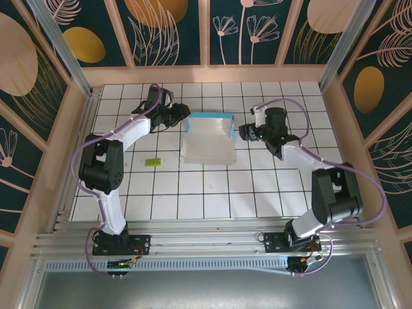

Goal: Fold the paper box

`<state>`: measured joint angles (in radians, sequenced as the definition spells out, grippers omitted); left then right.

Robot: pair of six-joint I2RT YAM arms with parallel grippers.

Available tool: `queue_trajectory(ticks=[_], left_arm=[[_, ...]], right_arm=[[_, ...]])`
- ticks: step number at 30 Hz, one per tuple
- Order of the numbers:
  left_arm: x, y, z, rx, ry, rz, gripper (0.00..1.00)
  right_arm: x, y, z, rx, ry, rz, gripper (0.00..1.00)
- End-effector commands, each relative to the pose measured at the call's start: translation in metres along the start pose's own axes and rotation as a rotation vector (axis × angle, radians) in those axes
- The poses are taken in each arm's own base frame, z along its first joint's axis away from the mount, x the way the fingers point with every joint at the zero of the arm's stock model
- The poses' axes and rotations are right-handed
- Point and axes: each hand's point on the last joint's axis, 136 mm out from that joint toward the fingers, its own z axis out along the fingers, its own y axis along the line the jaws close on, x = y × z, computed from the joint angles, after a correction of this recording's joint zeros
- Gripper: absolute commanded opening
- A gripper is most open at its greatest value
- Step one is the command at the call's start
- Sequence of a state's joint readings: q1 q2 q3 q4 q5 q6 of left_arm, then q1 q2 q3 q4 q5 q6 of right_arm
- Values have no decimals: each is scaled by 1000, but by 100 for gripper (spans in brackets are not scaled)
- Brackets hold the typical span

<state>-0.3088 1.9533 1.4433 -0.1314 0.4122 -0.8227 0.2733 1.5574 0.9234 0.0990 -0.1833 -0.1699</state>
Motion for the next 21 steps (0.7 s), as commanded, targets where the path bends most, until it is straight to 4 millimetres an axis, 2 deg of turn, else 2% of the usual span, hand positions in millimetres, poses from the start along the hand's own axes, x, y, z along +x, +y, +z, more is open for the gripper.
queue_trajectory(ticks=[1,5,10,15,21], left_arm=[[9,4,5,-21,49,-7,36],[9,4,5,-22,50,-10,36],[8,3,5,-16,49,-15,36],[9,2,5,-11,55,-11,36],[10,1,5,-9,58,-8,36]], right_arm=[[-5,24,14,-166,-17,-252,73],[-14,33,32,-243,-71,-318,65],[-11,33,49,-263,-68,-314,58],[-7,39,56,-295,-69,-296,52],[-13,38,62,-295,-69,-335,48]])
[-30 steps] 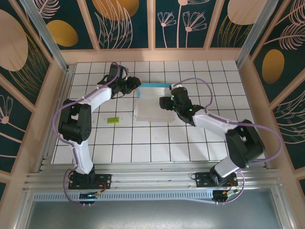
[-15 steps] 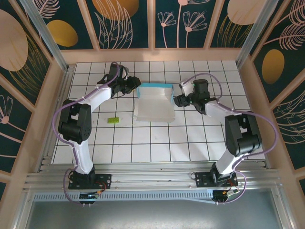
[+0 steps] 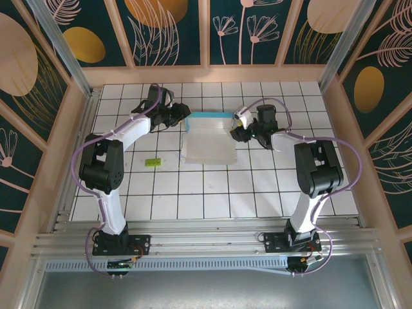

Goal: Fold the paper box

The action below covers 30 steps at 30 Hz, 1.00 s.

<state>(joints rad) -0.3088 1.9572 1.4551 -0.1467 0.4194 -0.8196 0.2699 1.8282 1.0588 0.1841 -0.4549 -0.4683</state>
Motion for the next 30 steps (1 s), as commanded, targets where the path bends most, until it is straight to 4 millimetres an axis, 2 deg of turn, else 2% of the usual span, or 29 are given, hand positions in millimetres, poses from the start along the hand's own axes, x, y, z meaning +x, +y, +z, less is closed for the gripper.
queue_trajectory(ticks=[1,4,7,11,14,22,25,30], left_arm=[[10,3,5,-10,50,-9,36],[9,2,5,-8,47,-8,36],[9,3,5,-11,47,-8,36],[9,2,5,-10,49,-5,36],[9,2,6,-8,48,-4,36],[8,1,5,-7,47,-5,36],[8,1,5,-6,46,-5,36],[8,2,6,-6,49,-9,36]], right_arm=[[-21,2,3,-35,-39,-81,49],[-15,11,-3,-83,-15,-158,59],[-14,22,-12,-125,-21,-240,63],[-9,30,-31,-173,-66,-331,65],[-13,24,-44,-190,-123,-333,63],[-7,-8,-29,-96,-87,-377,56],[-9,-11,-23,-110,-86,-365,51],[-9,-11,-15,-123,-91,-353,48]])
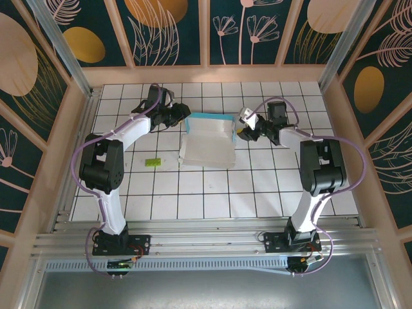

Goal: Fold the paper box

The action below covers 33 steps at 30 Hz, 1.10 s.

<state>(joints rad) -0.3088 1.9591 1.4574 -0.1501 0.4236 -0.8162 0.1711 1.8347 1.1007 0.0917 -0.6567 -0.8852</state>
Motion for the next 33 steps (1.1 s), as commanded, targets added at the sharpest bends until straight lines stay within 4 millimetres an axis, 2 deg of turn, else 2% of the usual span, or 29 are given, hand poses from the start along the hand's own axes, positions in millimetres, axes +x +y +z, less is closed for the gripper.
queue_trajectory(ticks=[1,11,23,33], left_arm=[[7,1,6,-7,43,-11,36],[9,3,8,-8,50,-13,36],[10,3,8,-4,54,-13,36],[12,1,7,7,62,-14,36]], right_arm=[[-9,-4,5,-6,-35,-20,47],[-15,10,13,-66,-66,-12,47],[-18,6,31,-57,-40,-10,43],[-23,2,53,-10,-12,114,40]])
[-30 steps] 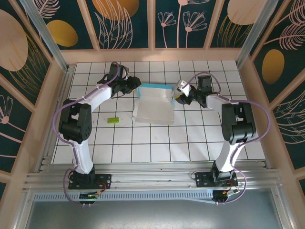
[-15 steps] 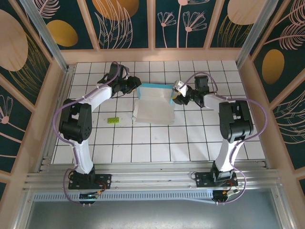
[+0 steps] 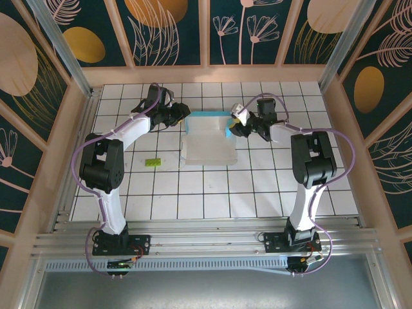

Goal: Fold the paper box

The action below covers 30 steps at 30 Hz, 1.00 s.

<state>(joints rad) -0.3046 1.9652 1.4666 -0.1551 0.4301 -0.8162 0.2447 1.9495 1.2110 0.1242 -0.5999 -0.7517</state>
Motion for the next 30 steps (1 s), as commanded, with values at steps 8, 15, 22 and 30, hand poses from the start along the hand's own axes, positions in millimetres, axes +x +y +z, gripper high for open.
queue_trajectory(ticks=[8,15,22,30], left_arm=[[13,0,7,10,60,-11,36],[13,-3,7,18,62,-12,36],[12,-3,6,20,59,-10,36],[12,-5,7,28,59,-15,36]], right_arm=[[-11,-3,33,113,31,113,35],[-3,-9,50,205,117,181,29],[2,-17,54,240,157,239,15],[13,-14,71,237,250,315,24]])
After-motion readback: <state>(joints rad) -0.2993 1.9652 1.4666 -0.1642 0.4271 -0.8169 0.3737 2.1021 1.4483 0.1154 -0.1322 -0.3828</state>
